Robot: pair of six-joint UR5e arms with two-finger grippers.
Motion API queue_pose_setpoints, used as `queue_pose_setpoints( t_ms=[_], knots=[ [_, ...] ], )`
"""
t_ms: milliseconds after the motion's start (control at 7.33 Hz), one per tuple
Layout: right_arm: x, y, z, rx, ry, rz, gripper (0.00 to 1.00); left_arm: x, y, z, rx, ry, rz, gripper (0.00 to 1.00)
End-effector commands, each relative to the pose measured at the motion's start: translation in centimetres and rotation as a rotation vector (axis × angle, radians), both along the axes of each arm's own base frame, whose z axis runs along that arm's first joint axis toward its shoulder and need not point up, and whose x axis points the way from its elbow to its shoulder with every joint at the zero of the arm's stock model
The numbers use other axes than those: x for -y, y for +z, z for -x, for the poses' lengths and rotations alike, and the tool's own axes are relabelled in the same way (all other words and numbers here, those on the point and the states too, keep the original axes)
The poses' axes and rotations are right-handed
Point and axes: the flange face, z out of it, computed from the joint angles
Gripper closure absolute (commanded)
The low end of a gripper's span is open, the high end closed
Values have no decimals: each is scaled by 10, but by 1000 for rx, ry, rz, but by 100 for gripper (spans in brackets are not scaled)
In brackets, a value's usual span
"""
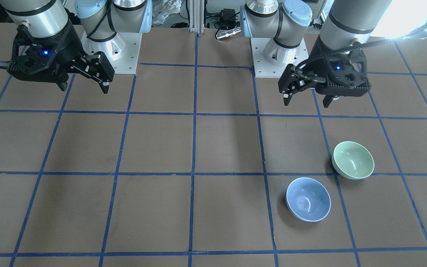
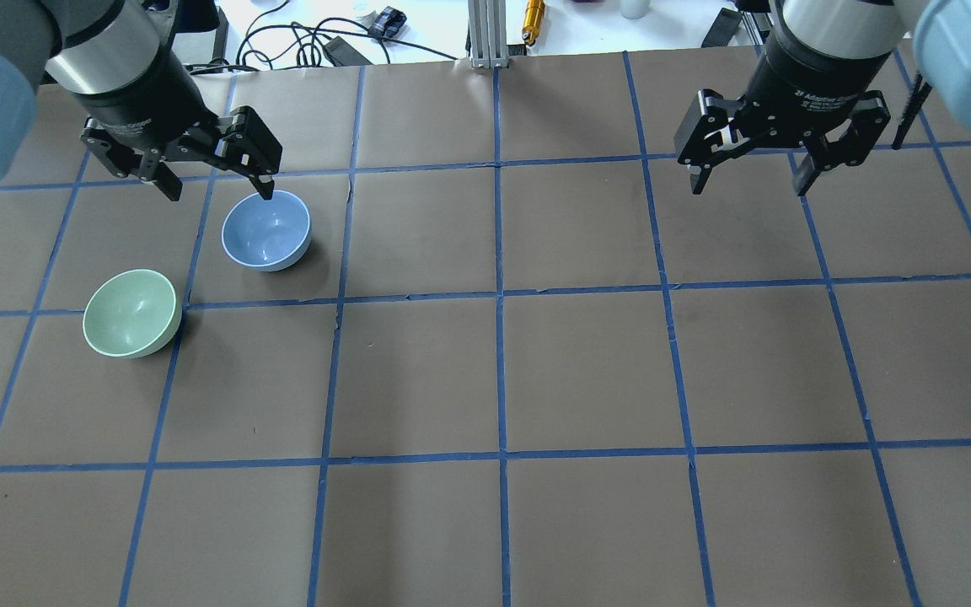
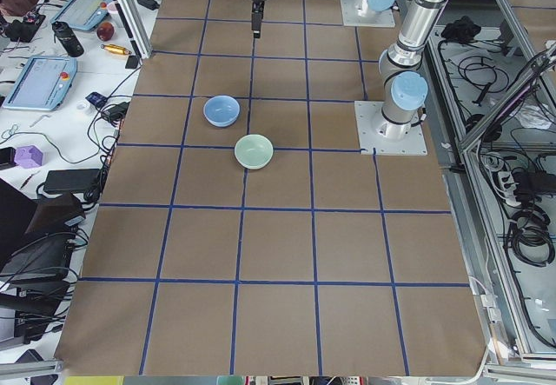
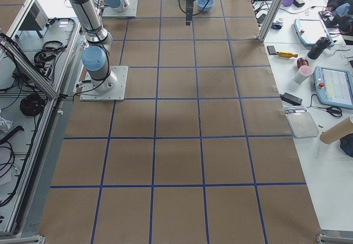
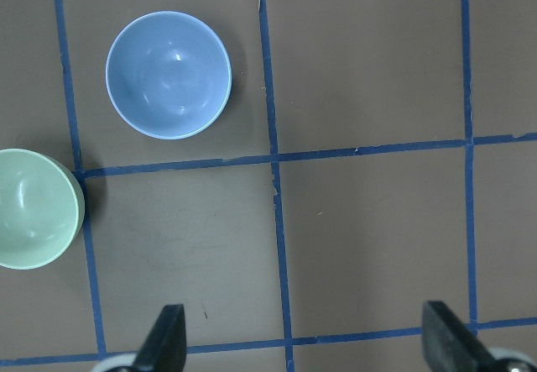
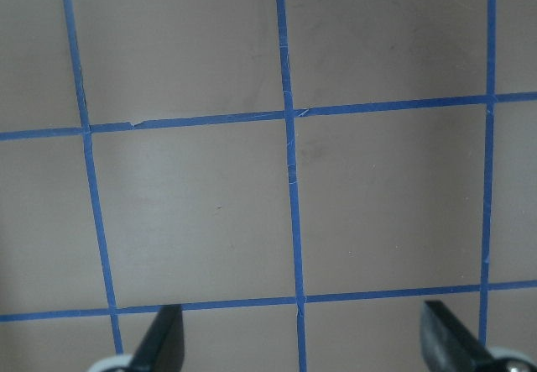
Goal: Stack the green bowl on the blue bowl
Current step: 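Move the left gripper from the blue bowl over to the pale green bowl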
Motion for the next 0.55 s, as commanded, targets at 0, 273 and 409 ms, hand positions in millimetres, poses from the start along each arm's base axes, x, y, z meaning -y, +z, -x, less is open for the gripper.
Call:
queue_pose_setpoints(
  t_ms=[0, 273, 409],
  knots=[
    [0, 0, 0, 0, 0, 1, 0, 18, -34, -103, -9, -30, -57, 0],
    [0, 0, 0, 0, 0, 1, 0, 15, -79, -194, -42, -28, -98, 0],
    [0, 0, 0, 0, 0, 0, 0, 19, -98, -223, -39, -13, -87, 0]
  ],
)
